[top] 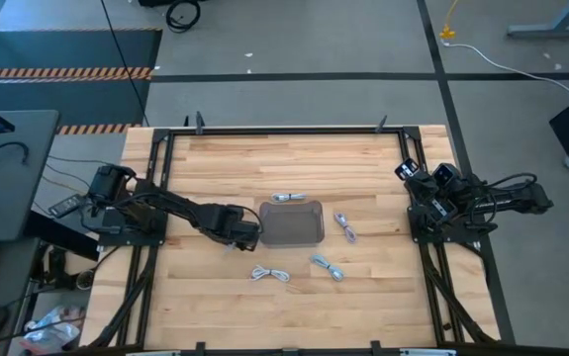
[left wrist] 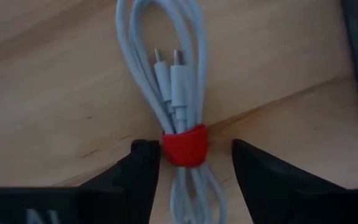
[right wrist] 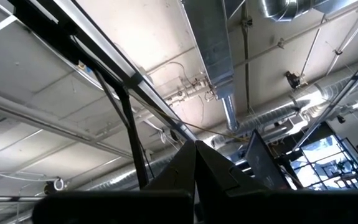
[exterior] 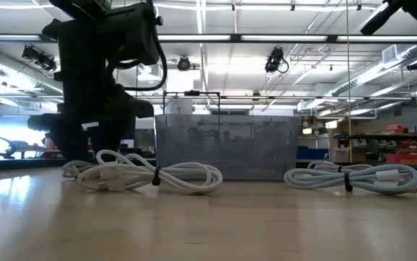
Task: Pick and place USB-C Cables
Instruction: Put the middle white charger cable into the black bin
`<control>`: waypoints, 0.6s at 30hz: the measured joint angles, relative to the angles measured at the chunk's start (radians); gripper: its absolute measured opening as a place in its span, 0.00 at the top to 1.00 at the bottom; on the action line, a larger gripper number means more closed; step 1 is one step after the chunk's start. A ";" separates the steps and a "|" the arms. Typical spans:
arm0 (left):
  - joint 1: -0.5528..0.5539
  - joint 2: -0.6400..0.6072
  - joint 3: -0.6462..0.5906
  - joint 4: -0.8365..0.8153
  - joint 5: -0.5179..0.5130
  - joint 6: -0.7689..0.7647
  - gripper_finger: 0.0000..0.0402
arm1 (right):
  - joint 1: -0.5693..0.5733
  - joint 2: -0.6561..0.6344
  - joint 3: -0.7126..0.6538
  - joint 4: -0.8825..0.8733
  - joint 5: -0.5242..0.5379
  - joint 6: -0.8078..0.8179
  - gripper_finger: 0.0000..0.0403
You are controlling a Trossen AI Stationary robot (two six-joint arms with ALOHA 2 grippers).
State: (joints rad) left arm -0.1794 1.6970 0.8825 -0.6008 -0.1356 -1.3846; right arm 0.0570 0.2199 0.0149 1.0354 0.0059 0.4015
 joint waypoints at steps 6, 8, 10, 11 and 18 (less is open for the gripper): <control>0.003 -0.001 0.000 -0.010 0.004 0.012 0.70 | 0.000 0.000 0.000 0.005 0.000 0.000 0.97; 0.003 0.000 0.000 -0.012 0.005 0.014 0.81 | 0.000 0.000 0.000 0.007 0.000 0.000 0.97; 0.003 -0.004 0.000 -0.018 0.003 0.027 0.91 | 0.000 0.000 0.000 0.007 0.000 0.000 0.97; 0.003 -0.007 -0.001 -0.023 0.002 0.032 0.94 | 0.000 0.000 0.000 0.007 0.000 0.000 0.97; 0.004 -0.090 0.019 -0.139 0.003 0.037 0.94 | 0.000 0.000 0.000 0.007 0.000 0.000 0.97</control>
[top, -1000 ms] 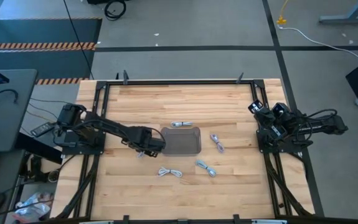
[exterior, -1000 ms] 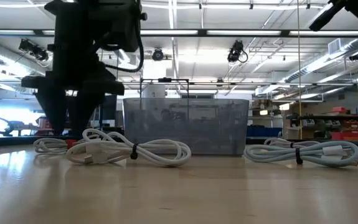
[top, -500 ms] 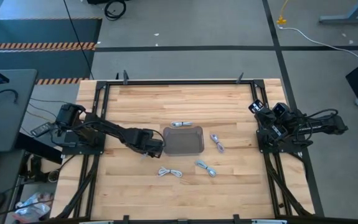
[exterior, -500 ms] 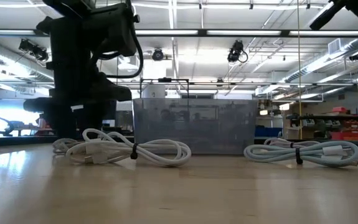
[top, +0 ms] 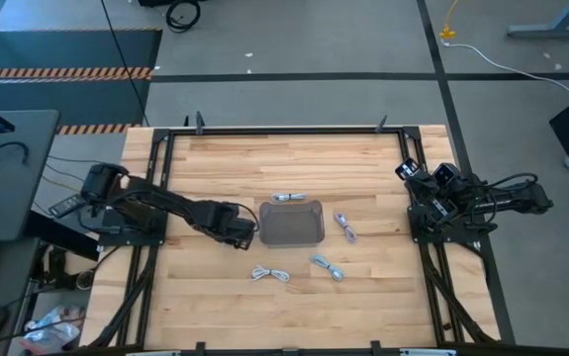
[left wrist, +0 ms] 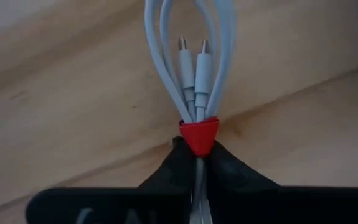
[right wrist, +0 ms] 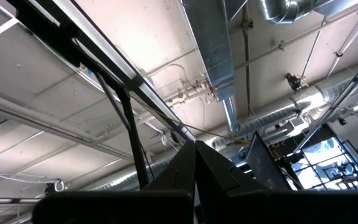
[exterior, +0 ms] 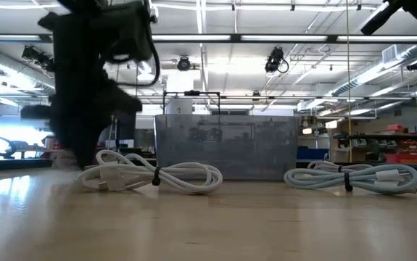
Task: Pick and place USB-C Cables
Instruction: Put the middle white charger cable into the black bin
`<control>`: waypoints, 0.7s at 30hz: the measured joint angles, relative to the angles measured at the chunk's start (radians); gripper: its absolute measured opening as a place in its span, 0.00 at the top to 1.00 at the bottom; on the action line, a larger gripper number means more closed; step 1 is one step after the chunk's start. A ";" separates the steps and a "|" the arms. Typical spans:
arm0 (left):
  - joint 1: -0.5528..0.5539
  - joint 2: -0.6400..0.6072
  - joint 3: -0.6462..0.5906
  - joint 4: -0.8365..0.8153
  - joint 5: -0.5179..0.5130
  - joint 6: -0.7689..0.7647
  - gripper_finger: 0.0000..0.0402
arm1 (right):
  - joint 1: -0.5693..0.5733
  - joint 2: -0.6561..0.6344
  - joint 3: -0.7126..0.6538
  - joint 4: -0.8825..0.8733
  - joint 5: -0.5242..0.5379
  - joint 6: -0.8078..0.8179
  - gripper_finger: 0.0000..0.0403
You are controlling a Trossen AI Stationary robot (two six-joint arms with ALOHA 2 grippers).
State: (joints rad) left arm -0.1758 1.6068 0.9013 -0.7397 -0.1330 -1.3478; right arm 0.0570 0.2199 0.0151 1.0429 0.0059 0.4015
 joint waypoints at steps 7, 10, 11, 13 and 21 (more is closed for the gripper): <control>0.013 -0.126 0.228 -0.186 -0.139 0.191 0.94 | 0.000 0.000 0.000 0.000 0.000 0.000 0.97; 0.038 -0.128 0.364 -0.248 -0.157 0.346 0.94 | 0.000 0.000 0.000 0.004 0.000 0.000 0.97; 0.050 -0.127 0.408 -0.245 -0.159 0.401 0.94 | 0.000 0.000 0.000 0.003 -0.001 0.000 0.97; 0.071 -0.119 0.489 -0.244 -0.159 0.507 0.94 | 0.000 0.000 0.000 0.004 0.000 0.000 0.97; 0.139 -0.033 0.722 -0.244 -0.092 0.880 0.94 | 0.000 0.000 0.000 0.003 0.000 -0.004 0.97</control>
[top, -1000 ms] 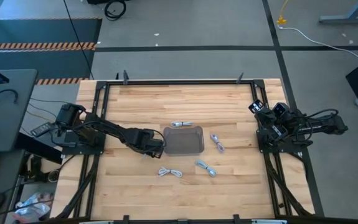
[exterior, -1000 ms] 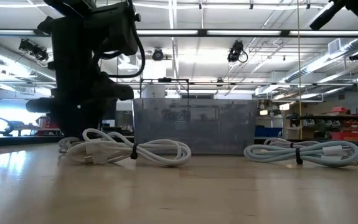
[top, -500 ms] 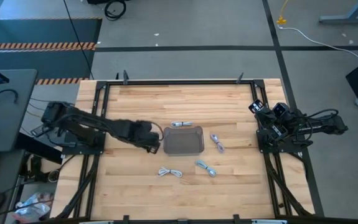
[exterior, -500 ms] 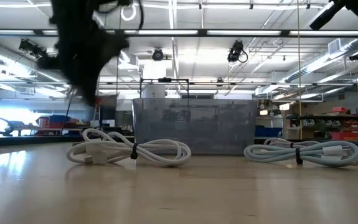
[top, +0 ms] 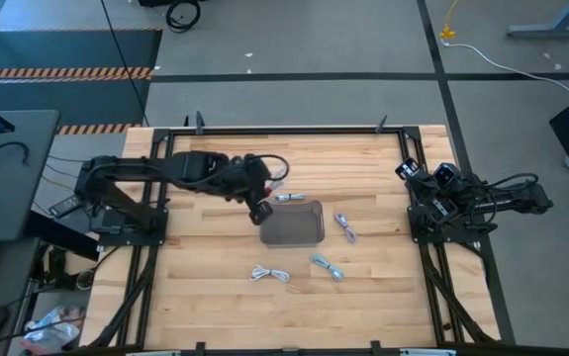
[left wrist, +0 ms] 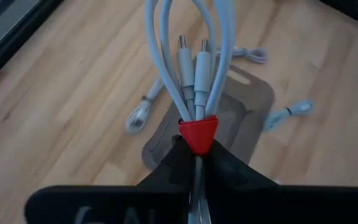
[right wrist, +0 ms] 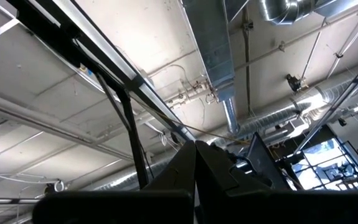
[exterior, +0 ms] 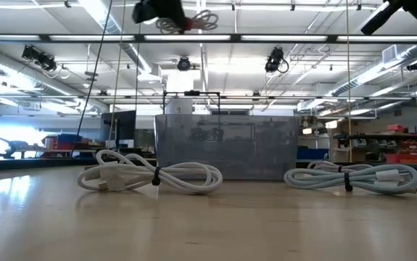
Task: Pick and place USB-C Cables
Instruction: Put the middle white charger cable into the black bin
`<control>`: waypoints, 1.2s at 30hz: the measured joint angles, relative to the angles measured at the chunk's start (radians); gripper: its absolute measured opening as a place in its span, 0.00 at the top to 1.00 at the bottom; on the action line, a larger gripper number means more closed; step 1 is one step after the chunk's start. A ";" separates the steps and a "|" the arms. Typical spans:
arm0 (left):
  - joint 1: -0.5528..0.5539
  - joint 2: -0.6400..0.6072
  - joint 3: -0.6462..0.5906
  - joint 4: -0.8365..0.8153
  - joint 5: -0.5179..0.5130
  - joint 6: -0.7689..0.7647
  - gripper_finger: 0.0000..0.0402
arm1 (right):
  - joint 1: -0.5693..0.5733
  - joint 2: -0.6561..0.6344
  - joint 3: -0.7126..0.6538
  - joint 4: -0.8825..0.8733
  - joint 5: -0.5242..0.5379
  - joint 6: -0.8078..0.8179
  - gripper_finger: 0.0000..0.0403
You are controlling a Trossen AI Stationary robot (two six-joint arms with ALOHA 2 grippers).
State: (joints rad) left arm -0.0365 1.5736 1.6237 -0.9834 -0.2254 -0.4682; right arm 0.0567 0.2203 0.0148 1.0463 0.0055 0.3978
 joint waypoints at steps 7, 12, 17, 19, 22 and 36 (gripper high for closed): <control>0.007 0.157 0.074 0.025 0.181 0.239 0.94 | 0.000 0.000 0.000 0.000 0.000 0.000 0.97; 0.008 0.295 0.074 0.061 0.306 0.318 0.94 | 0.000 0.000 0.000 0.001 0.000 0.000 0.97; 0.006 0.411 0.074 0.054 0.328 0.379 0.94 | 0.000 0.000 0.000 0.000 0.000 0.003 0.97; 0.007 0.447 0.074 0.051 0.327 0.398 0.94 | 0.000 0.000 0.000 0.000 0.000 0.003 0.97; 0.007 0.500 0.074 0.053 0.326 0.417 0.94 | 0.000 0.000 0.000 0.000 0.000 0.003 0.97; 0.016 0.603 0.074 0.057 0.254 0.429 0.94 | 0.000 0.000 0.000 0.000 0.000 0.003 0.97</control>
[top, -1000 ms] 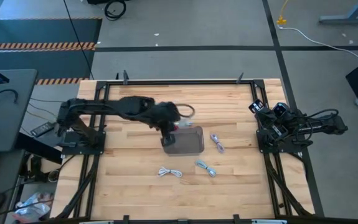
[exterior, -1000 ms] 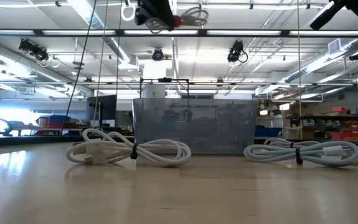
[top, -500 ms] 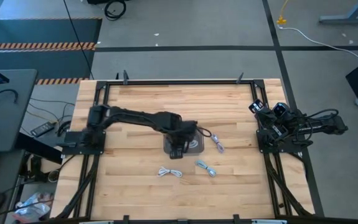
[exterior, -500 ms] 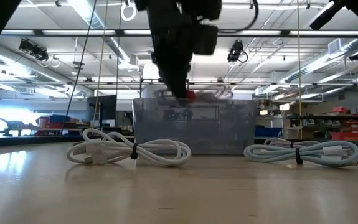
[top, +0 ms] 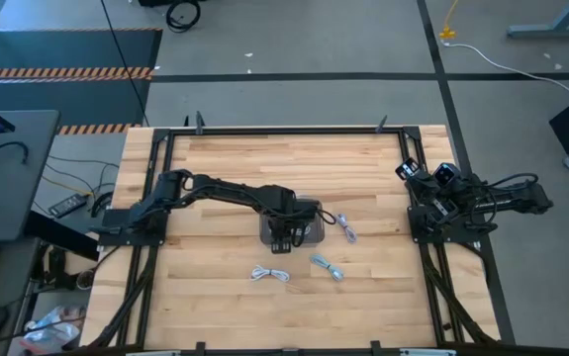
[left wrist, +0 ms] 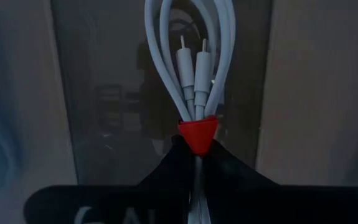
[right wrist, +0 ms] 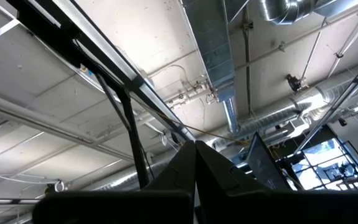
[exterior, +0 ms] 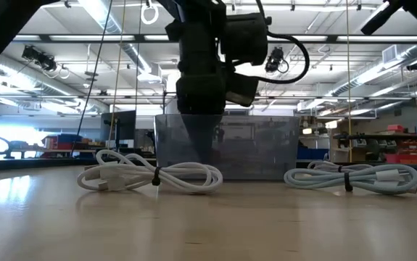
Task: Pick and place USB-C Cables
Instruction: Put the middle white charger cable into the black bin
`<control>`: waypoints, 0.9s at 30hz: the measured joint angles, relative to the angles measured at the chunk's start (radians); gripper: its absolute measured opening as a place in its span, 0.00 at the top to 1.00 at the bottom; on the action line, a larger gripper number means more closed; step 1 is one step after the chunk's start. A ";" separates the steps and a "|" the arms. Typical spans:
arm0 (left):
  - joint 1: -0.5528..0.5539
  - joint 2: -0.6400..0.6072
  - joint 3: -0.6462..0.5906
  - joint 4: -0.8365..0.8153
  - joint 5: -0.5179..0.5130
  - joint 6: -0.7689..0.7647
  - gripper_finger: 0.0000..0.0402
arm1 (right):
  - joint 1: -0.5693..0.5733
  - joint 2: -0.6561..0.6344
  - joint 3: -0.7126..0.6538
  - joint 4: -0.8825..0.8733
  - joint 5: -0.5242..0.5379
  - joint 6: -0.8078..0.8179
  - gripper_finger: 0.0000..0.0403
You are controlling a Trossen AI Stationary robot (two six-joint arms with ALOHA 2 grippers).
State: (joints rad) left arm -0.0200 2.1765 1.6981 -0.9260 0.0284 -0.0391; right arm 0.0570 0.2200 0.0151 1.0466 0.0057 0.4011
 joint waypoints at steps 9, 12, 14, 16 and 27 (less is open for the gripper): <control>0.009 0.000 0.000 0.004 -0.002 -0.001 0.94 | 0.000 0.000 0.000 0.000 0.000 0.000 0.97; 0.015 0.000 0.000 0.006 -0.002 -0.002 0.94 | 0.000 0.000 0.000 0.000 0.000 0.000 0.97; 0.019 0.000 0.000 0.008 -0.002 -0.002 0.93 | 0.000 0.000 0.000 0.000 0.000 0.000 0.97; 0.019 0.000 0.000 0.009 -0.002 -0.006 0.86 | 0.000 0.000 0.000 0.000 0.000 0.000 0.97; 0.023 -0.009 0.000 0.007 0.006 -0.078 0.50 | 0.000 0.000 0.000 -0.006 -0.012 0.001 0.97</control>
State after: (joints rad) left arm 0.0034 2.1671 1.6981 -0.9188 0.0349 -0.1174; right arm 0.0570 0.2199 0.0148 1.0401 -0.0067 0.4024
